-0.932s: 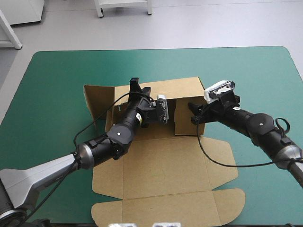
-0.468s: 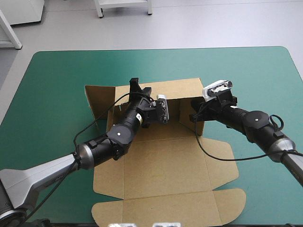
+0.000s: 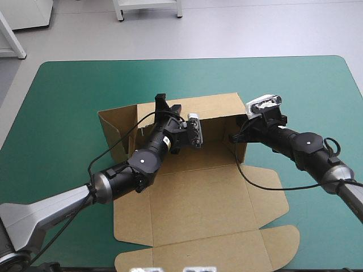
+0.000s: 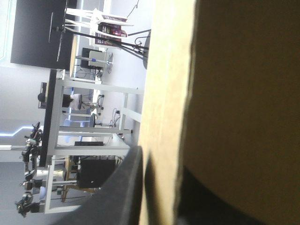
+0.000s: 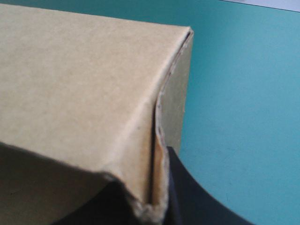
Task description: Fold the box
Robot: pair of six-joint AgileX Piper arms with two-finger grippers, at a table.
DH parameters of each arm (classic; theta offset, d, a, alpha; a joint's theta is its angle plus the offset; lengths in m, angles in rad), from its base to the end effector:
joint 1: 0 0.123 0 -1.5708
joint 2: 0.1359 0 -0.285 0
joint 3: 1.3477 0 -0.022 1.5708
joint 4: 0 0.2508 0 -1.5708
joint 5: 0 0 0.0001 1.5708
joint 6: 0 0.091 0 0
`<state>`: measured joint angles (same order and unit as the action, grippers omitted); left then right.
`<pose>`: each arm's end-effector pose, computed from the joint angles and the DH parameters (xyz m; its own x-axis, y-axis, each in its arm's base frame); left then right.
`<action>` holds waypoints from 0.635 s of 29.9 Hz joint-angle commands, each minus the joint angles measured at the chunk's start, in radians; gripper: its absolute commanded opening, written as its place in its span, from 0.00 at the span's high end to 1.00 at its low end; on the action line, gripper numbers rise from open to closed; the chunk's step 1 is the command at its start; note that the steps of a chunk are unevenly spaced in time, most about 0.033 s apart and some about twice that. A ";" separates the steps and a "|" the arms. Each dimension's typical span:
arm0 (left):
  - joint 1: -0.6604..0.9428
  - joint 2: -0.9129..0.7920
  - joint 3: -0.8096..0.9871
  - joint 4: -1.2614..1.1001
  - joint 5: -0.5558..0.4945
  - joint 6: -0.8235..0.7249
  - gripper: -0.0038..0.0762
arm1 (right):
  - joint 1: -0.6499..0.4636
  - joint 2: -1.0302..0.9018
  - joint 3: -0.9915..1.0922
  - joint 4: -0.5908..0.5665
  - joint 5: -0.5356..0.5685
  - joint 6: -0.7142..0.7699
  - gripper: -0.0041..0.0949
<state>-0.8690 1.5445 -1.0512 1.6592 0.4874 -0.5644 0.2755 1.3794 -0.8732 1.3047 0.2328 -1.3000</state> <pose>0.2556 -0.2364 0.2991 0.2502 0.9290 -0.2726 0.3793 0.1650 0.9105 0.2840 0.1014 0.2845 -0.4444 -0.1280 -0.8866 -0.4561 0.8842 0.1010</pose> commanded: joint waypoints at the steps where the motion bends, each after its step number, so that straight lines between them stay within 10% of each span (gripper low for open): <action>1: -0.029 -0.066 -0.034 -0.025 -0.010 -0.024 0.62 | 0.007 -0.033 -0.036 0.043 0.091 -0.004 0.98; 5: -0.085 -0.102 -0.034 -0.079 0.008 -0.021 0.41 | 0.005 -0.033 -0.036 0.043 0.069 0.027 0.98; 19: -0.161 -0.242 -0.229 -0.753 -0.027 0.025 0.40 | 0.005 -0.033 -0.036 0.043 0.008 0.064 0.98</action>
<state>-1.0410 1.3524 -1.1947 1.0150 0.4671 -0.5577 0.2816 1.3796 -0.8742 1.3100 0.2553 -1.2537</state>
